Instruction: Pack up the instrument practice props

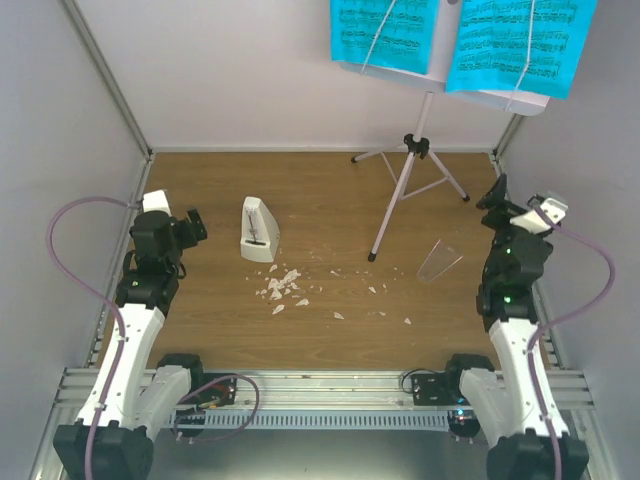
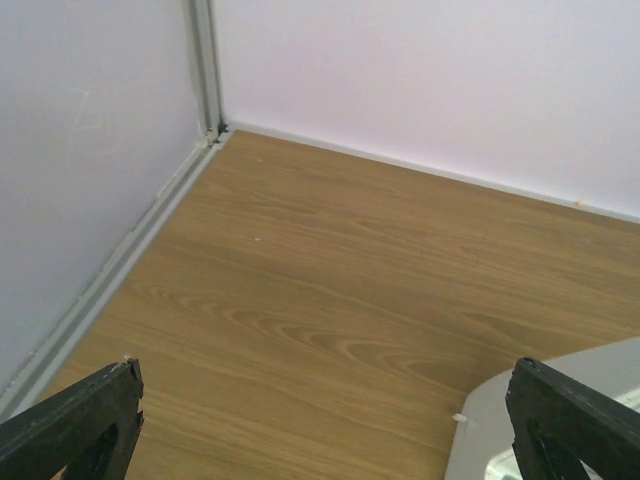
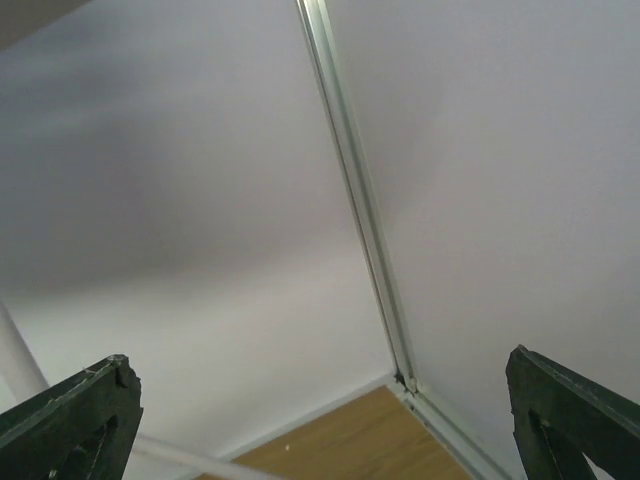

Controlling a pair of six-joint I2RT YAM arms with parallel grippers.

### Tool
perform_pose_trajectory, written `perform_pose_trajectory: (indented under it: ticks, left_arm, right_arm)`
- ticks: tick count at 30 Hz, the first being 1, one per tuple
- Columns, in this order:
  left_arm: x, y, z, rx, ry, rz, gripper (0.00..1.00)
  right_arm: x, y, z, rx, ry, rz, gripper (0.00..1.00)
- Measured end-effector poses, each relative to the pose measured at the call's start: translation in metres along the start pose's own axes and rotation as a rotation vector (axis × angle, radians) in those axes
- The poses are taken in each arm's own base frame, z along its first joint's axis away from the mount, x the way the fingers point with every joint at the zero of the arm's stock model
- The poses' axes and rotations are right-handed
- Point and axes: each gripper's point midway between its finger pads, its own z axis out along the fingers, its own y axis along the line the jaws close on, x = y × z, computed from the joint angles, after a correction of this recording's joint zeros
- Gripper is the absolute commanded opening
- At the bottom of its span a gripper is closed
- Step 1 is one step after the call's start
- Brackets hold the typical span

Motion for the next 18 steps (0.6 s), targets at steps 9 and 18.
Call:
perform_pose_trajectory:
  ticks: [9, 18]
  left_arm:
    - [0.003, -0.016, -0.001, 0.096, 0.018, 0.005, 0.99]
    - [0.008, -0.039, -0.008, 0.174, 0.04, 0.04, 0.99]
  right_arm:
    - [0.023, -0.004, -0.03, -0.018, 0.169, 0.045, 1.0]
    - [0.047, 0.034, -0.054, -0.248, 0.334, 0.153, 1.0]
